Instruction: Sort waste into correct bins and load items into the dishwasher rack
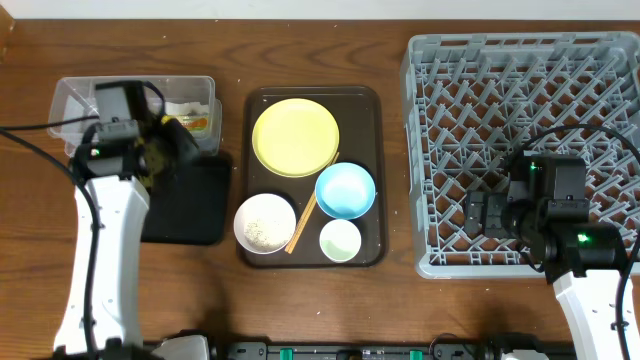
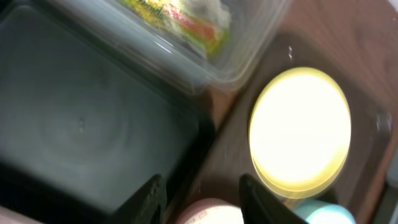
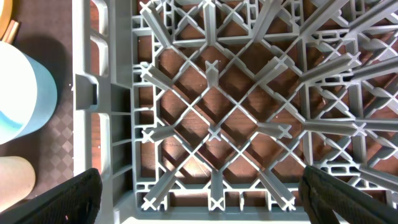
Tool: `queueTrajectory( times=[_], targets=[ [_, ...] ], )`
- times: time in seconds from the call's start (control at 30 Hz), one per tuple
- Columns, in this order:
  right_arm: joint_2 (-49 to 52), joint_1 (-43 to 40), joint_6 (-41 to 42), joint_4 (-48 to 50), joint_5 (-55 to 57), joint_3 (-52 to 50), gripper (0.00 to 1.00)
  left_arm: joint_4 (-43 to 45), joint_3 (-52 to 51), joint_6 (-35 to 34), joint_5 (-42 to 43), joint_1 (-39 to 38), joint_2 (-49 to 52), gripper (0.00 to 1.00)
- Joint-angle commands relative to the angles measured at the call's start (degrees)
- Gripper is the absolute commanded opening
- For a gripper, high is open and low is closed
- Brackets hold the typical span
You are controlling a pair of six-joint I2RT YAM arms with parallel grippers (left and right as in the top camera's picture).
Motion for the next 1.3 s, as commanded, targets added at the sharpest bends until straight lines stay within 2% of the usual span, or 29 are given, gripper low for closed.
queueTrajectory(
  times=[0.0, 0.37, 0.8, 1.1, 1.13, 1.27],
  targets=[
    [-0.22, -0.04, 0.07, 0.11, -0.46, 1.11, 0.99, -4.85, 0.68, 1.20, 0.96, -4.85, 0.83, 0.41],
    [-0.22, -0.04, 0.09, 0.04, -0.46, 1.11, 0.99, -5.53, -1.95, 0.96, 0.74, -20.41, 9.55, 0.41],
    [-0.22, -0.04, 0.09, 0.00, -0.46, 1.11, 0.99, -4.07, -1.95, -2.08, 0.79, -28.79, 23.63, 0.41],
    [-0.22, -0.04, 0.09, -0.02, -0.46, 1.11, 0.99, -2.19, -1.95, -3.43, 0.76, -31.56, 25.51, 0.19],
    [-0.22, -0.04, 0.09, -0.02, -0.46, 1.11, 0.99, -2.23, -1.95, -3.43, 0.76, -31.80, 25.53, 0.13],
    [-0.22, -0.04, 0.09, -0.07, -0.46, 1.11, 0.99, -2.40, -1.95, -3.43, 0.76, -32.61, 25.53, 0.09]
  ],
)
